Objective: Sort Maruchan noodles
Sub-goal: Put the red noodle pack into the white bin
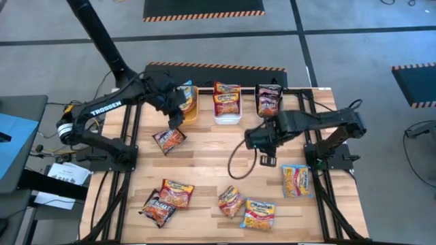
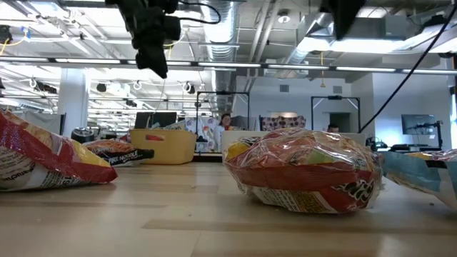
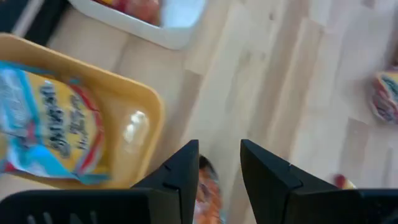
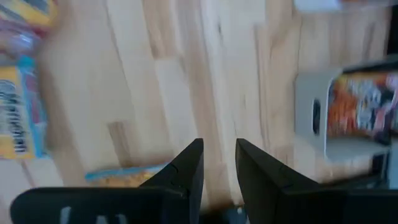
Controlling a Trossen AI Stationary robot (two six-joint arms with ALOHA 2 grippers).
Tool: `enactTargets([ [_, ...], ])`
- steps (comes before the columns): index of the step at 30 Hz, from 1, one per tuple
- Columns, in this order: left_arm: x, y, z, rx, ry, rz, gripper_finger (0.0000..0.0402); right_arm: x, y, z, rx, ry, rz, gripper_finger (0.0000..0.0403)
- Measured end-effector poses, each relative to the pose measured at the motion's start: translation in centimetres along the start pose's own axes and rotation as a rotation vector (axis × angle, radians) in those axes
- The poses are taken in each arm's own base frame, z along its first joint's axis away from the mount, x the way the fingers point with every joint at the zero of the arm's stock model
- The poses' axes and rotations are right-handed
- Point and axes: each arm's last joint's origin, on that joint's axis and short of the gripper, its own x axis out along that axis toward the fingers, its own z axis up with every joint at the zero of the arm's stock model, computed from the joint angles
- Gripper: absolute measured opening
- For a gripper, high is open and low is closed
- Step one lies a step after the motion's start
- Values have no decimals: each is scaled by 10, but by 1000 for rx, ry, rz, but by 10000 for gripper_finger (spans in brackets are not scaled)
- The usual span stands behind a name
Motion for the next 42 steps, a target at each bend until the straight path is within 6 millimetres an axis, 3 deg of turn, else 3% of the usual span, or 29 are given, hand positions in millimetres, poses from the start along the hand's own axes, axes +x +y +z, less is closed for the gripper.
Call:
enactTargets([
  [8,0,-32,-2,54,13,-68,105,30,17,-39,113,99,13,118],
  [20,3,-51,-3,94,26,-108,105,57,50,-81,190,-85,376,118],
  [24,3,-51,-3,72,28,-108,105,59,65,-80,146,-177,458,118],
  [33,3,-51,-3,70,26,-101,105,57,98,-56,-32,-423,590,118],
  [37,3,-51,-3,70,27,-101,105,61,99,-47,-47,-458,588,121],
  [42,3,-50,-3,90,24,-100,105,66,86,-37,-23,-472,556,143],
])
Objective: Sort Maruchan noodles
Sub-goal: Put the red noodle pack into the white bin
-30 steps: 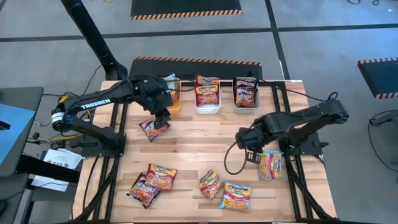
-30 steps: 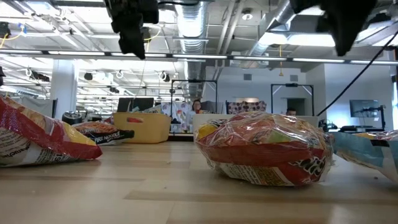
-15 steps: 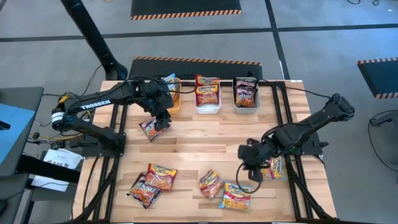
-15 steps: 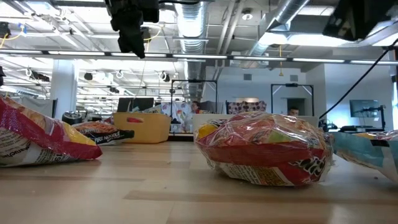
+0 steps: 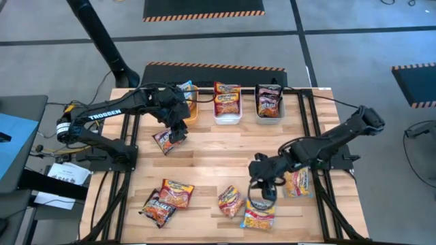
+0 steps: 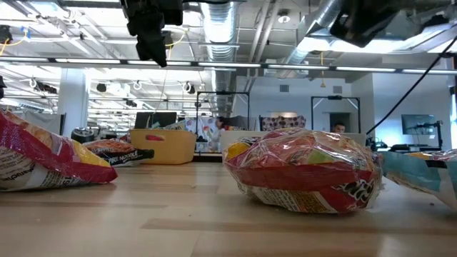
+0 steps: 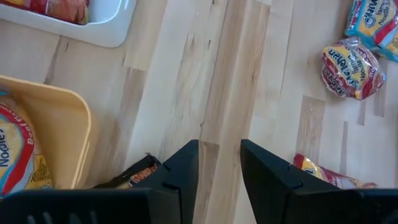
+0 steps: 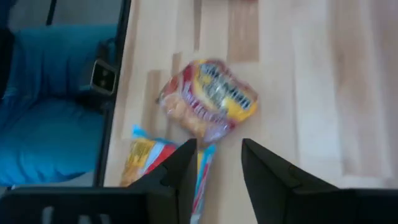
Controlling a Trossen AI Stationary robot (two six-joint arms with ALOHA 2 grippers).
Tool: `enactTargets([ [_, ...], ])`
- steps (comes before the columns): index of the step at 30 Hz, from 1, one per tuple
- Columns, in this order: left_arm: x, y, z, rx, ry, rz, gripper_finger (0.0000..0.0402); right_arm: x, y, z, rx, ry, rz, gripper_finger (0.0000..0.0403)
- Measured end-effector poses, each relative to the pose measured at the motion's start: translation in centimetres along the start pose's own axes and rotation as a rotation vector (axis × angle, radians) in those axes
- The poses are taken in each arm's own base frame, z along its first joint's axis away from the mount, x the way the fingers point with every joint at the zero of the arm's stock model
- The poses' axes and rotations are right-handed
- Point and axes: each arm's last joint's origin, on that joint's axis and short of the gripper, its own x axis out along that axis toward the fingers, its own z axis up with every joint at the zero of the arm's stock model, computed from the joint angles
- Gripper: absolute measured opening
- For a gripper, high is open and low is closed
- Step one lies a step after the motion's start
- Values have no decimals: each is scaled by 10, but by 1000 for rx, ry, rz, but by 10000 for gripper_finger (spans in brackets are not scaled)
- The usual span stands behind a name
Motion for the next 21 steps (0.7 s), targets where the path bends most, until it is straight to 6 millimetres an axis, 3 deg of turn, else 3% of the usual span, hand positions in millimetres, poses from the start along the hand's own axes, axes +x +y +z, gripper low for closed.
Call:
enactTargets([
  [10,0,0,1,3,-5,7,105,-3,-24,23,-165,-133,-31,206],
  [16,0,2,0,-13,-4,64,105,13,-28,31,-291,-170,-41,209],
  [21,0,3,0,-15,-5,105,105,36,-32,27,-388,-98,-56,207],
])
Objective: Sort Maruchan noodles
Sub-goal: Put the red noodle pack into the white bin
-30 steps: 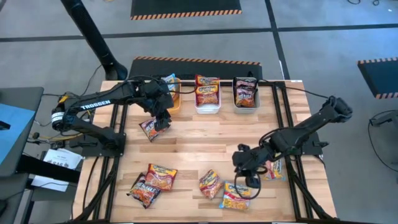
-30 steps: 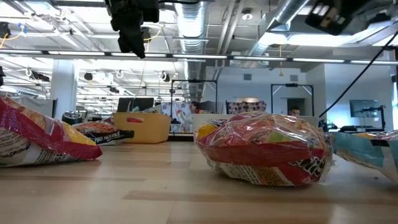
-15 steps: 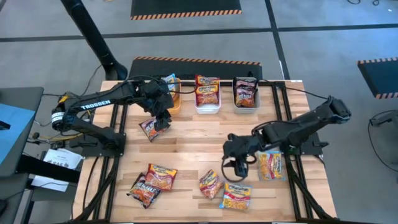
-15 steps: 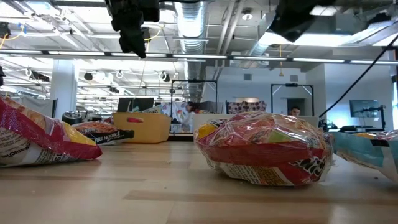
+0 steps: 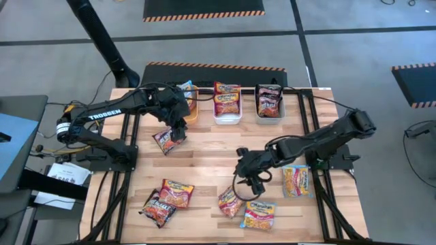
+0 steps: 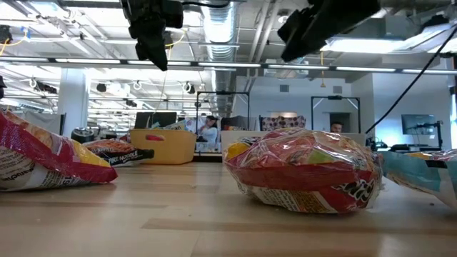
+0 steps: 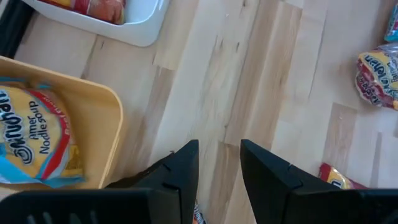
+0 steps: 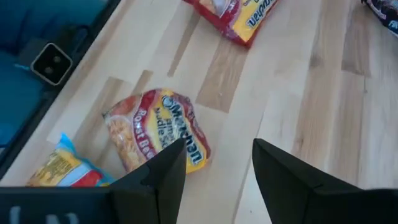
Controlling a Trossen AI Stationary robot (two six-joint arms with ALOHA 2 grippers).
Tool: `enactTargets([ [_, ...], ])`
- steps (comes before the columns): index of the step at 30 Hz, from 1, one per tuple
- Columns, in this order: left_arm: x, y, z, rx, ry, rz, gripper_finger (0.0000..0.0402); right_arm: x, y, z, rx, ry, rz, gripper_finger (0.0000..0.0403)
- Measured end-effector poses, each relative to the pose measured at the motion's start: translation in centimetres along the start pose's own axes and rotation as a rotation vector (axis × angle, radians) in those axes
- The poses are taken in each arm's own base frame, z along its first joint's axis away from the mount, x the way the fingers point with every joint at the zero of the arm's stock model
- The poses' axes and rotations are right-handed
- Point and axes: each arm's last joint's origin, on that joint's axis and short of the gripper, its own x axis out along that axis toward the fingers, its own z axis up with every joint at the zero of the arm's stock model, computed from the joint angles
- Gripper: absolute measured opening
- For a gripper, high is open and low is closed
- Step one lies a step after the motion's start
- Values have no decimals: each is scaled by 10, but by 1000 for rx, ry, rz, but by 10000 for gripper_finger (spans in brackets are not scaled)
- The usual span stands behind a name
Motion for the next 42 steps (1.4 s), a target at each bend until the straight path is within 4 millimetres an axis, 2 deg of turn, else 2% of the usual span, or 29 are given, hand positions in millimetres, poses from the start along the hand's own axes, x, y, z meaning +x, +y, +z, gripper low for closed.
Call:
enactTargets([
  [10,0,0,0,-13,0,1,105,34,2,-10,-15,62,96,207],
  [18,0,0,0,-64,0,1,105,60,16,-16,-71,72,183,207],
  [22,0,0,0,-98,-1,1,105,69,21,-18,-91,67,197,207],
  [37,0,0,0,-168,-1,1,105,95,22,-30,-124,90,243,207],
  [42,0,0,0,-169,0,1,105,101,18,-34,-126,112,142,207],
])
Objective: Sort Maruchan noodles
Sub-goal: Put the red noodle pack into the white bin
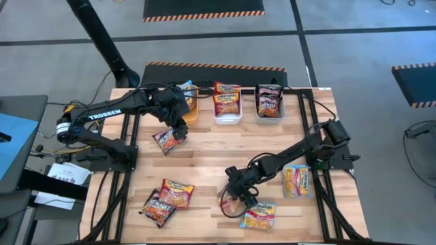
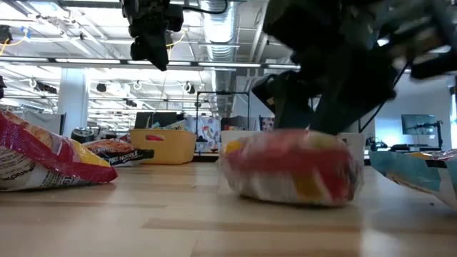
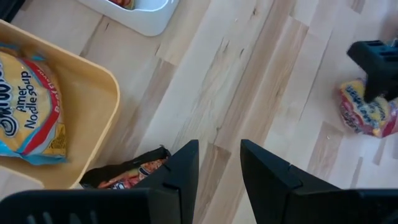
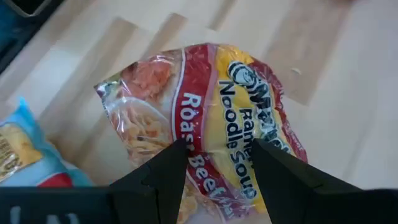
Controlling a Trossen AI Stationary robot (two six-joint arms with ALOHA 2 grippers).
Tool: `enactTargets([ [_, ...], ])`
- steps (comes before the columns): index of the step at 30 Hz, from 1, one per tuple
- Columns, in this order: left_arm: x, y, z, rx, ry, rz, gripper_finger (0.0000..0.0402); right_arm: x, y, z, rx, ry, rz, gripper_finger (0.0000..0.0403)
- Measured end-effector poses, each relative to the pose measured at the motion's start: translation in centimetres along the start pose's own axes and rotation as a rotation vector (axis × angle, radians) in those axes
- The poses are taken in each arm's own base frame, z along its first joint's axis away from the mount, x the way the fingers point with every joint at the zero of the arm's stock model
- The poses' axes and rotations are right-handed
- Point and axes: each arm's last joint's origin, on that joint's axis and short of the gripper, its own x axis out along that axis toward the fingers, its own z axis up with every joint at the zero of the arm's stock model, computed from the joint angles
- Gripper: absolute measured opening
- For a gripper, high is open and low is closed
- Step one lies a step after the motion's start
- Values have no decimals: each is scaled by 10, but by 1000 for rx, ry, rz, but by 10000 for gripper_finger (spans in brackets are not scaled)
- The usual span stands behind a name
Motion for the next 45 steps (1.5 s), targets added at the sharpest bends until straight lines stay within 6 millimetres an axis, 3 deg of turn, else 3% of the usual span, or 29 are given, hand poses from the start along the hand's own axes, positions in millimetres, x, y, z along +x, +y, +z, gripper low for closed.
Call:
enactTargets([
  [10,0,0,0,18,0,0,105,16,-9,-7,114,50,-43,177],
  [22,0,1,0,19,-4,24,105,15,-12,-9,157,61,-9,27],
  [25,0,1,0,19,-4,24,105,11,-12,-7,153,49,-12,8],
  [34,0,1,0,19,-3,24,105,-21,-23,0,132,30,-106,3],
  [45,0,1,0,19,0,24,105,-81,-41,16,90,-55,-380,3],
])
